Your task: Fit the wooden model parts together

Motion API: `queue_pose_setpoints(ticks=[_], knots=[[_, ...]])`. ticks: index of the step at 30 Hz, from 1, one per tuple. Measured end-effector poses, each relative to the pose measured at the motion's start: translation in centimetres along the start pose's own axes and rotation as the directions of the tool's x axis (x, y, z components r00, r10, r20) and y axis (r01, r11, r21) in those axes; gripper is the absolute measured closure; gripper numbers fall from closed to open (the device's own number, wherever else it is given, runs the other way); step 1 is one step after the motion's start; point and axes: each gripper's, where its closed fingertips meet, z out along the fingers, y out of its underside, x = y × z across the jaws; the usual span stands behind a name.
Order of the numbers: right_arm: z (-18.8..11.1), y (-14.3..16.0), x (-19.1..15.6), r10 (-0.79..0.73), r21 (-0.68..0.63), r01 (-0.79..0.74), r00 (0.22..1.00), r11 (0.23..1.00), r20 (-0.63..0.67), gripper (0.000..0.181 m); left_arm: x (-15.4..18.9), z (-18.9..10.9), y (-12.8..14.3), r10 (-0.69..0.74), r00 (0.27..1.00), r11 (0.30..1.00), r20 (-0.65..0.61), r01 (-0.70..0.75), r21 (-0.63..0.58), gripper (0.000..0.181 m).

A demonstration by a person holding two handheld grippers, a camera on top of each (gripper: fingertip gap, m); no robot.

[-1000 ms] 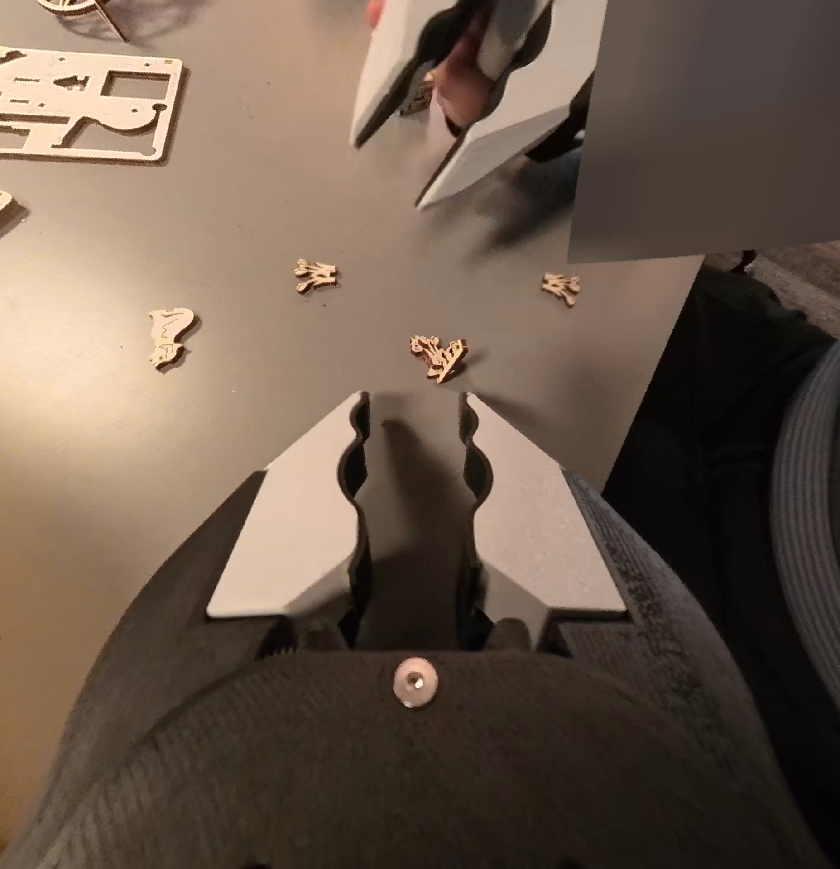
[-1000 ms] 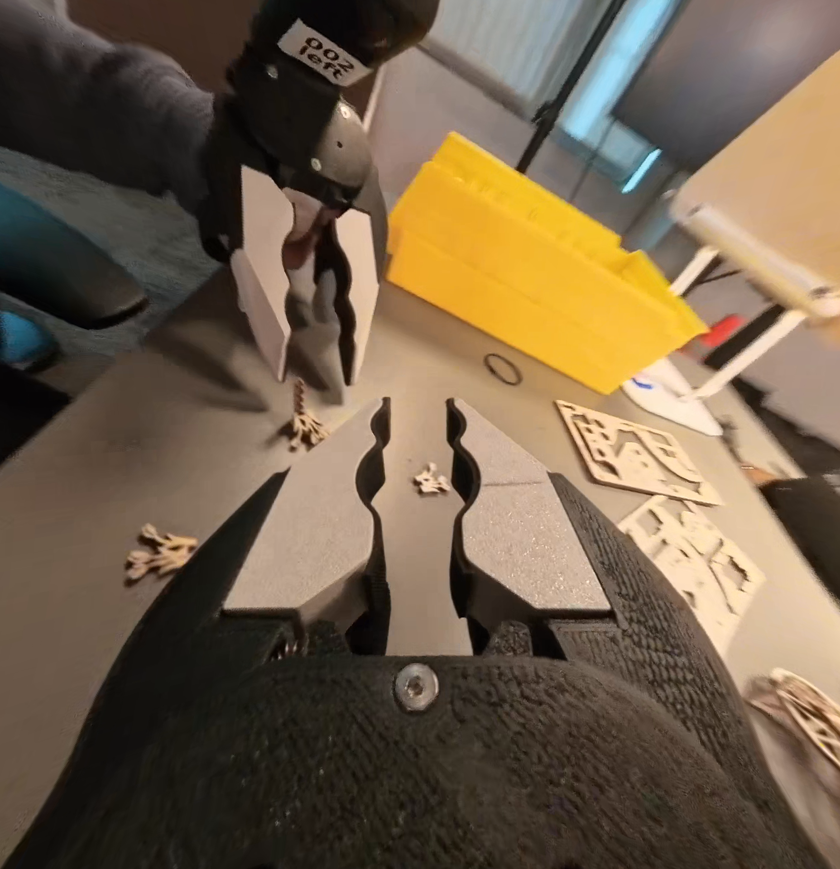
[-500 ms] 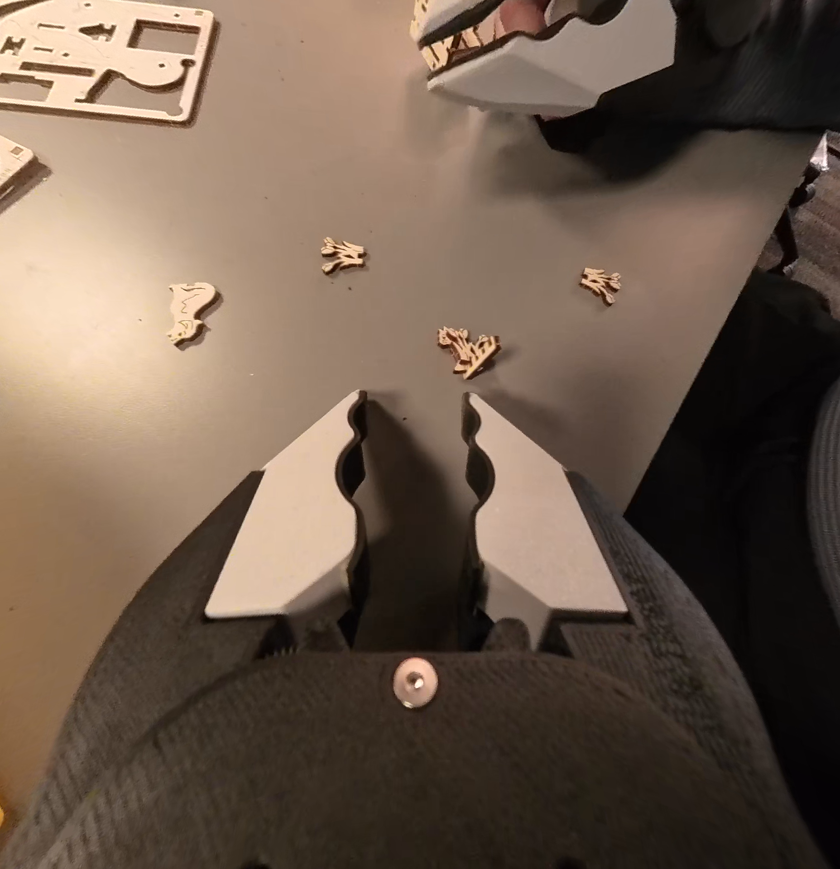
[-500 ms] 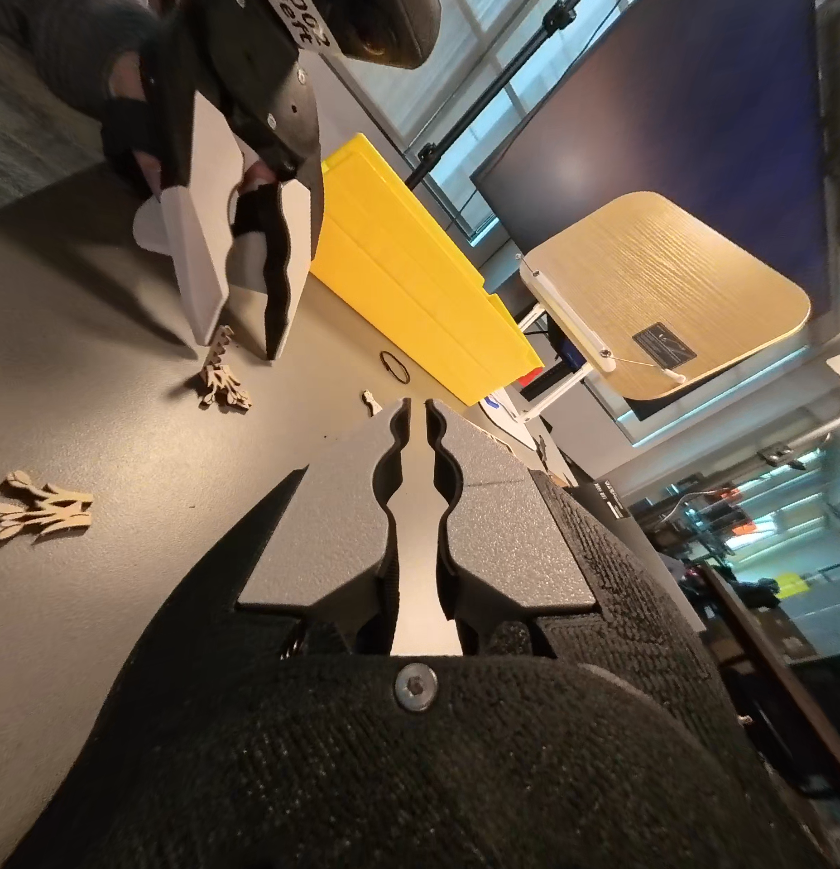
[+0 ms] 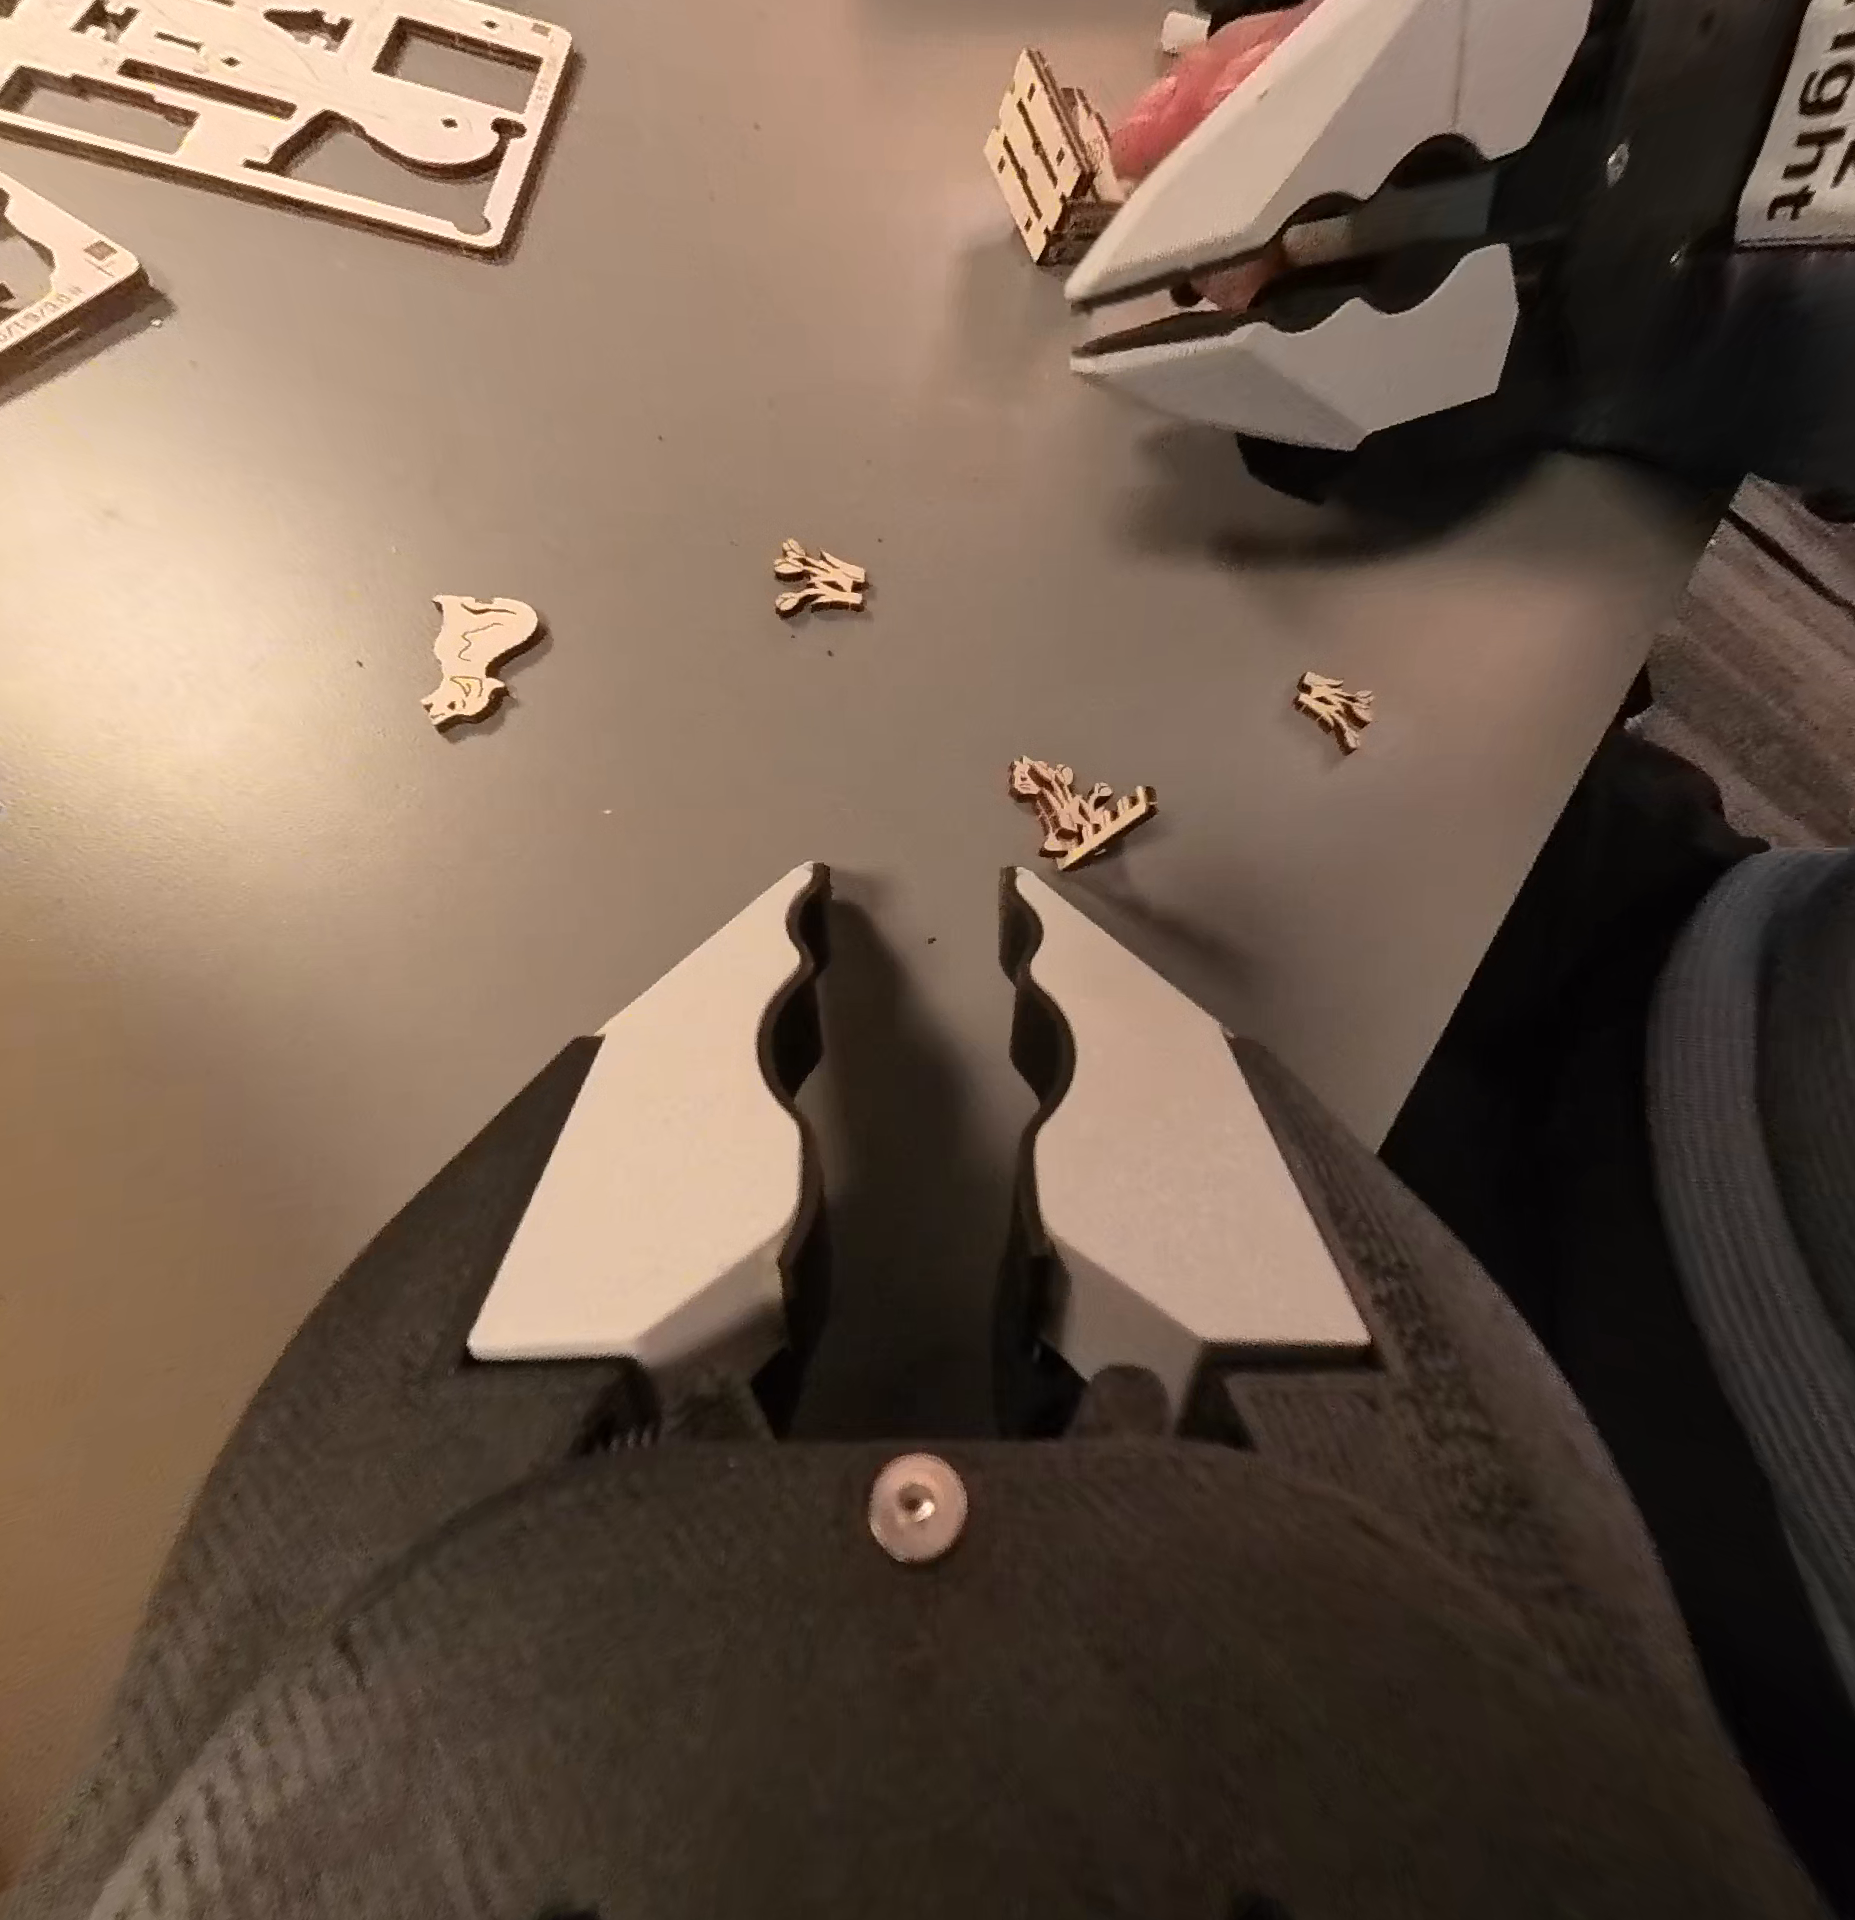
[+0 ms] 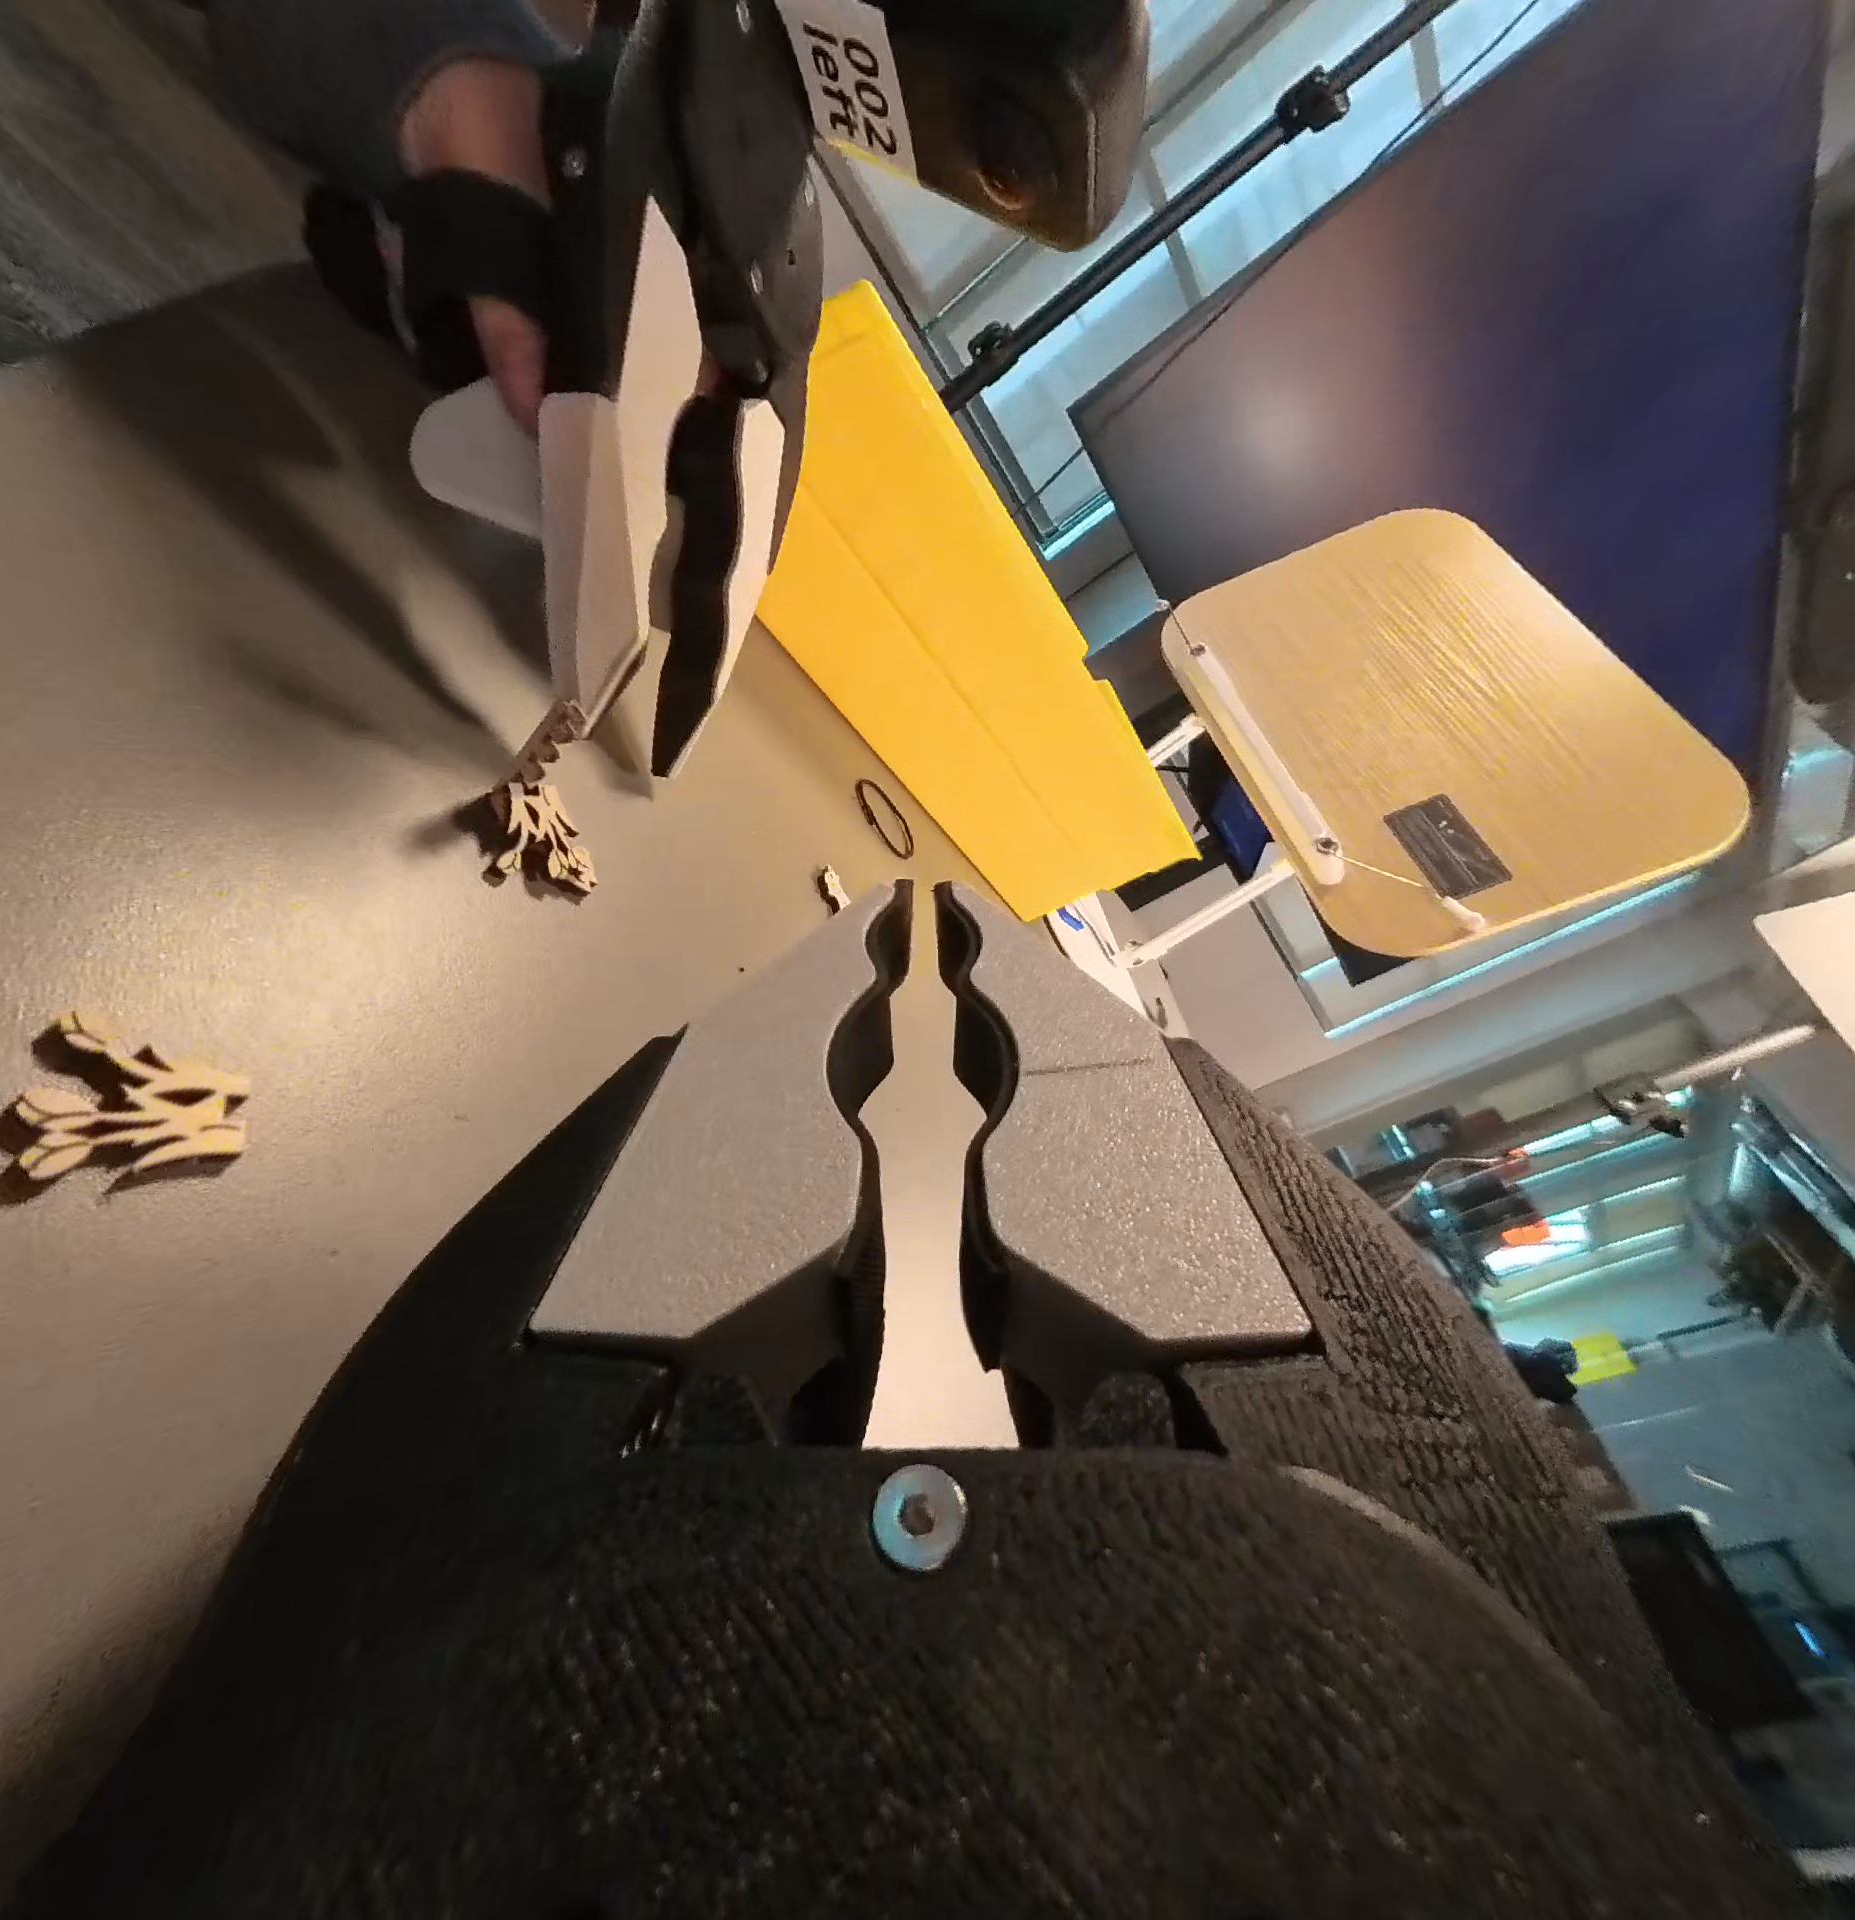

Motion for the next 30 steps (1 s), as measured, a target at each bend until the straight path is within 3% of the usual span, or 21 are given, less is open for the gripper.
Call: queue_pose_setpoints(ticks=[9, 12, 14, 15, 17, 19, 21, 26, 28, 30], knots=[[-0.1, 0.1, 1.7, 0.082, 0.016, -0.082, 0.994, 0.997, -0.071, 0.180, -0.3, 0.1, -0.1, 0.001, 1.000, 1.000, 0.029, 0.000, -0.002, 0.154], [-2.7, -2.8, 5.0, 0.037, 0.128, -0.012, 0.980, 0.992, -0.195, 0.171, -0.4, 0.2, -0.3, -0.018, 1.000, 1.000, 0.020, 0.018, 0.005, 0.154], [-5.9, -2.1, 9.7, -0.057, 0.054, 0.080, 0.938, 0.995, -0.342, 0.156, -0.3, 0.2, -0.3, -0.024, 1.000, 1.000, 0.017, 0.023, 0.007, 0.154], [-8.1, 0.0, 12.6, -0.064, -0.019, 0.062, 0.905, 0.998, -0.420, 0.146, -0.3, 0.2, -0.3, -0.022, 1.000, 1.000, 0.018, 0.022, 0.006, 0.154], [-13.1, 7.1, 17.3, -0.004, -0.181, -0.107, 0.853, 0.978, -0.522, 0.118, -0.3, 0.2, -0.2, -0.011, 1.000, 1.000, 0.022, 0.011, 0.003, 0.153], [-18.2, 16.0, 19.1, -0.002, -0.402, -0.267, 0.830, 0.876, -0.558, 0.090, -0.2, 0.2, -0.2, -0.007, 1.000, 1.000, 0.019, 0.006, 0.002, 0.152], [-22.1, 22.4, 18.5, -0.009, -0.592, -0.346, 0.858, 0.728, -0.513, 0.080, -0.2, 0.2, -0.3, -0.015, 1.000, 1.000, 0.010, 0.015, 0.005, 0.152], [-28.1, 29.9, 16.0, 0.014, -0.807, -0.417, 0.891, 0.418, -0.454, 0.102, -0.1, 0.2, -0.3, -0.026, 1.000, 1.000, -0.004, 0.026, 0.010, 0.151], [-30.1, 31.4, 15.5, -0.006, -0.844, -0.445, 0.884, 0.300, -0.468, 0.131, -0.1, 0.2, -0.3, -0.021, 1.000, 1.000, 0.001, 0.020, 0.008, 0.151], [-30.8, 31.6, 15.2, -0.055, -0.880, -0.408, 0.900, 0.242, -0.432, 0.180, -0.2, 0.2, -0.3, -0.015, 1.000, 1.000, 0.005, 0.015, 0.006, 0.151]])
